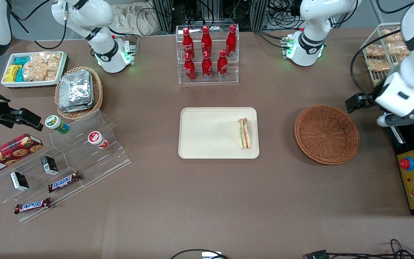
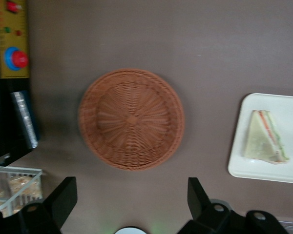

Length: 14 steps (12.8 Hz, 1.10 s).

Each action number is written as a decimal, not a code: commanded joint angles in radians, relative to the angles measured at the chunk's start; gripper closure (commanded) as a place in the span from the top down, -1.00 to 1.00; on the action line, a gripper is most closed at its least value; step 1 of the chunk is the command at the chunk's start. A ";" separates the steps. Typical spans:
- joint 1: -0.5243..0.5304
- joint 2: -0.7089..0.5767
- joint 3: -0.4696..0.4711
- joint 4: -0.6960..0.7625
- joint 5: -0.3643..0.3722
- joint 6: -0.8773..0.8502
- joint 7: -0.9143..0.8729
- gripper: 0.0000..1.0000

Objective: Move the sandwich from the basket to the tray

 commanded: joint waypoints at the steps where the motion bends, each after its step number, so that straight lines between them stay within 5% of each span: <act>1: -0.117 -0.086 0.152 -0.110 -0.033 0.065 0.044 1.00; 4: -0.138 -0.143 0.182 -0.228 -0.107 0.172 0.046 1.00; 10: -0.213 -0.114 0.195 -0.129 -0.052 0.110 0.040 1.00; 14: -0.290 -0.113 0.294 -0.107 -0.044 0.107 0.032 1.00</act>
